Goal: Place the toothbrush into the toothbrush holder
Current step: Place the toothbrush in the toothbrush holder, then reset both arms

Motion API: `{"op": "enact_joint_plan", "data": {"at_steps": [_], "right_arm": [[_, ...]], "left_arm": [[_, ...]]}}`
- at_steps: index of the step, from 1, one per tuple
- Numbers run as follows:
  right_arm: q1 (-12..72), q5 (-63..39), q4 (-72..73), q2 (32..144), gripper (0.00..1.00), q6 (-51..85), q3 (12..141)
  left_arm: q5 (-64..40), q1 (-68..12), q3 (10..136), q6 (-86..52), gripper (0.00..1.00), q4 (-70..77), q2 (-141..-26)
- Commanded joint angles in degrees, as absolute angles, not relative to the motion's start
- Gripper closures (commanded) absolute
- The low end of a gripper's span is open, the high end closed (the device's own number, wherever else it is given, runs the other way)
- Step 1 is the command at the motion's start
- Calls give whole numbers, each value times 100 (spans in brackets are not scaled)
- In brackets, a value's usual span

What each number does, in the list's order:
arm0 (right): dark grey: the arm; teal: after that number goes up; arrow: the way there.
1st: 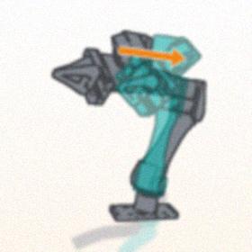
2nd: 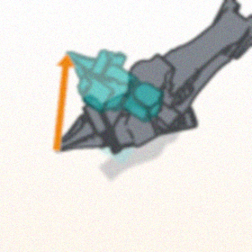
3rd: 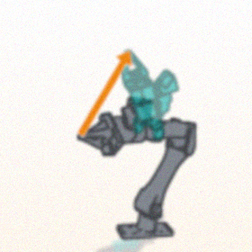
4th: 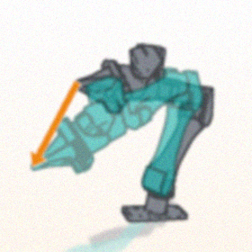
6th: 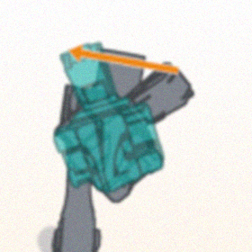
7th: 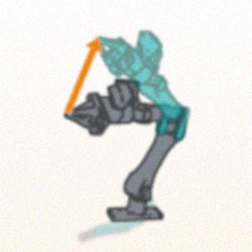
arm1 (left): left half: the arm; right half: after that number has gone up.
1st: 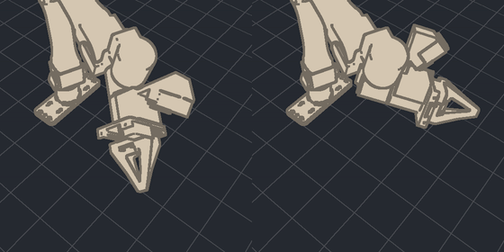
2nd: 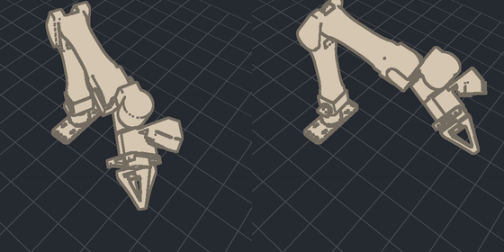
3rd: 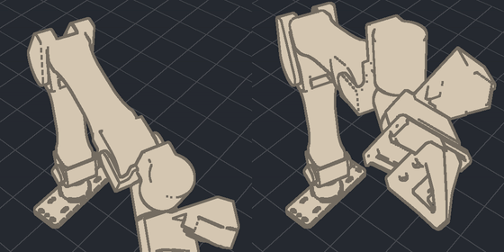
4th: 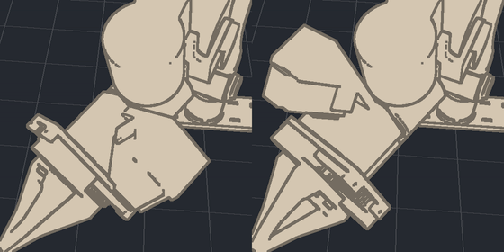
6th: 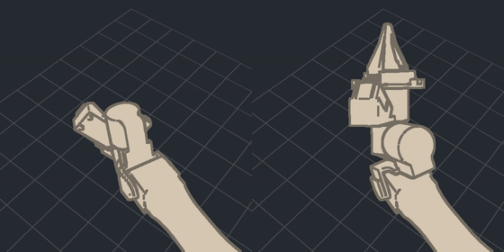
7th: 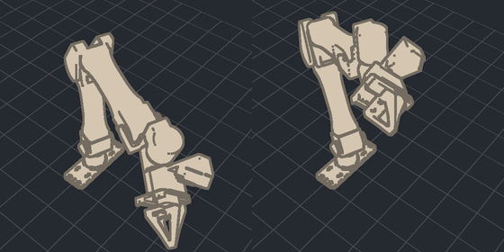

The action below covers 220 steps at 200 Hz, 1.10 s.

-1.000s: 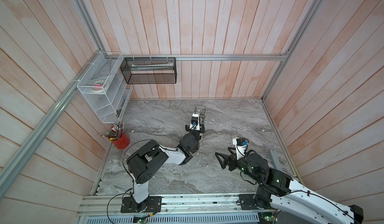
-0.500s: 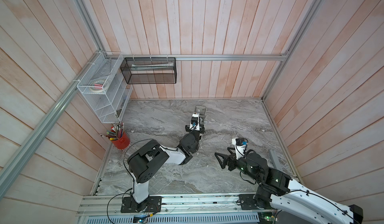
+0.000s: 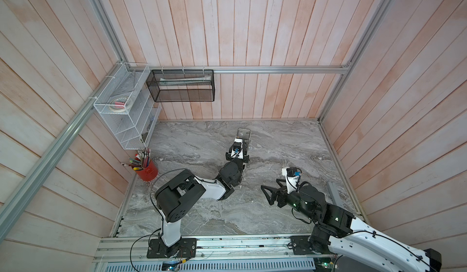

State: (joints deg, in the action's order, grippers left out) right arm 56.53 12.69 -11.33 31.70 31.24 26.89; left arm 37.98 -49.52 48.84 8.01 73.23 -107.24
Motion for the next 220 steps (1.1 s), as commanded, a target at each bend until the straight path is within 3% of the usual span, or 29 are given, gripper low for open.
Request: {"op": "enact_joint_plan", "data": {"at_steps": [1, 34, 65, 89, 109, 133, 152, 171, 220], "right_arm": [[5617, 1216, -1054, 3102, 2, 3103, 2636], [5616, 1221, -1090, 3088, 2, 3111, 2737], [5616, 1357, -1204, 3094, 2, 3165, 2862], [5590, 1550, -1504, 3194, 2, 3206, 3130], [5501, 1767, -1839, 3331, 2, 3119, 3514], [5196, 2258, -2253, 3557, 2, 2919, 4048], [4577, 2499, -2398, 3803, 2, 2768, 4340], [3624, 2084, -2245, 4021, 2, 2572, 4468], [920, 1505, -1153, 4480, 2, 2596, 4060]], "left_arm": [[3731, -4931, 4928, 792, 59, 7187, -10541], [3616, -4981, 5103, 822, 52, 6865, -10125], [3543, -5079, 5253, 878, 37, 6416, -9582], [3546, -5140, 5364, 819, 32, 5943, -9116], [3580, -5134, 5492, 499, 22, 5057, -8640], [3803, -5138, 5742, 38, 3, 3572, -8036], [3940, -5082, 6003, -400, 0, 2066, -7612], [4012, -4945, 6114, -1103, 0, 682, -7128], [3861, -3778, 5948, -2016, 0, -1697, -6283]]}}
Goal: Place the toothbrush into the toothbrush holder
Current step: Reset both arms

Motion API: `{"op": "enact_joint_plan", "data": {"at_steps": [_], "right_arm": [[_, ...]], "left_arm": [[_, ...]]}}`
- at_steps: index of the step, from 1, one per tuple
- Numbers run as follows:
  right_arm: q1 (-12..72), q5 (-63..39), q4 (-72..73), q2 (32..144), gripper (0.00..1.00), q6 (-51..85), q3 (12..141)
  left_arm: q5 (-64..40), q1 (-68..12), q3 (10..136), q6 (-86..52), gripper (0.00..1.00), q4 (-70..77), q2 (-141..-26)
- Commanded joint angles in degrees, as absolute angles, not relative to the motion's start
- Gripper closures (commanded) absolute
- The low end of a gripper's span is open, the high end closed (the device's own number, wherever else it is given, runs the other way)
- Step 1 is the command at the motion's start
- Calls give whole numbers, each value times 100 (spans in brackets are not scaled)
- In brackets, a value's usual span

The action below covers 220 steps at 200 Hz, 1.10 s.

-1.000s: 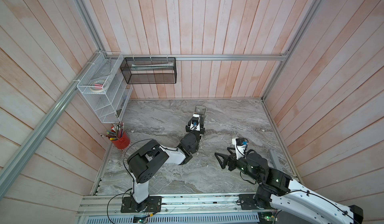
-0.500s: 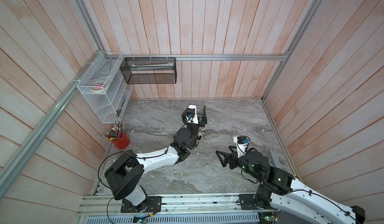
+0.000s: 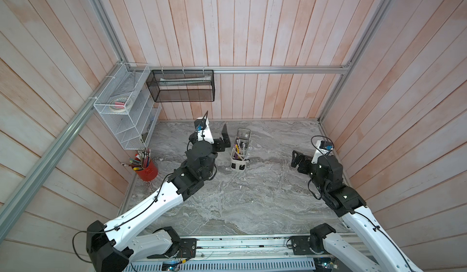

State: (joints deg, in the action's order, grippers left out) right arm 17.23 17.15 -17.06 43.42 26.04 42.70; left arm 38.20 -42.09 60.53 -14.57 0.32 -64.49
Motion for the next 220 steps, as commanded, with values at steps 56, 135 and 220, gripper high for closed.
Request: {"op": "enact_joint_plan", "data": {"at_steps": [56, 135, 220], "right_arm": [[738, 3498, 2839, 4749, 2, 510, 2112], [445, 2722, 6466, 7436, 2, 331, 1122], [265, 1694, 8297, 8805, 2, 63, 769]], "left_arm": [[3213, -2285, 4038, -2186, 0, -876, -5289], [3155, -1301, 3263, -1989, 0, -309, -5536], [2846, -892, 2915, -1636, 0, 268, -5719]]}}
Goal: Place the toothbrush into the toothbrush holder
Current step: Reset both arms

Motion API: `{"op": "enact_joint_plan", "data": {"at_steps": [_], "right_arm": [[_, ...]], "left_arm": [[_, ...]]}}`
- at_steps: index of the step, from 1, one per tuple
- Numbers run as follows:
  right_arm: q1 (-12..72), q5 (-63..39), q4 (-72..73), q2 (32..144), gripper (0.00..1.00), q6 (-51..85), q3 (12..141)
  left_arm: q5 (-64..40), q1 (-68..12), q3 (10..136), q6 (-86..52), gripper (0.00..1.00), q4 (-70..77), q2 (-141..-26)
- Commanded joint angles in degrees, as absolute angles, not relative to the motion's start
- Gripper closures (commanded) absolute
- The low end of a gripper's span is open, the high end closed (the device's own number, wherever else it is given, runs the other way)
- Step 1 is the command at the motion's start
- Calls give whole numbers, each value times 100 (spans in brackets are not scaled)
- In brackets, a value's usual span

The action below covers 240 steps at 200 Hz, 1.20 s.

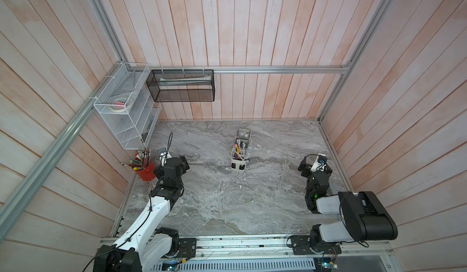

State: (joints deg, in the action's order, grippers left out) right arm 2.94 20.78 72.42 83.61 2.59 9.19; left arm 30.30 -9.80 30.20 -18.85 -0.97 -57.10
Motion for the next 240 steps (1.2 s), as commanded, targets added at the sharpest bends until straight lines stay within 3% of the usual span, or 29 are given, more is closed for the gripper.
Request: {"op": "enact_joint_plan", "data": {"at_steps": [1, 72, 117, 173, 240], "right_arm": [[264, 1704, 8358, 8841, 2, 62, 767], [193, 1850, 8046, 9018, 2, 215, 1079], [193, 1848, 8050, 9013, 2, 212, 1072], [191, 1837, 8042, 9017, 2, 211, 1081], [191, 1837, 8050, 9018, 2, 211, 1081]], "left_arm": [[2838, -894, 2912, -1622, 0, 288, -5716], [2654, -494, 1930, -1147, 0, 3014, -6460], [2279, -374, 1517, -596, 0, 5659, -7886], [1505, -343, 1398, 8, 0, 7209, -9040], [1415, -318, 1366, -35, 0, 7260, -9026]]}}
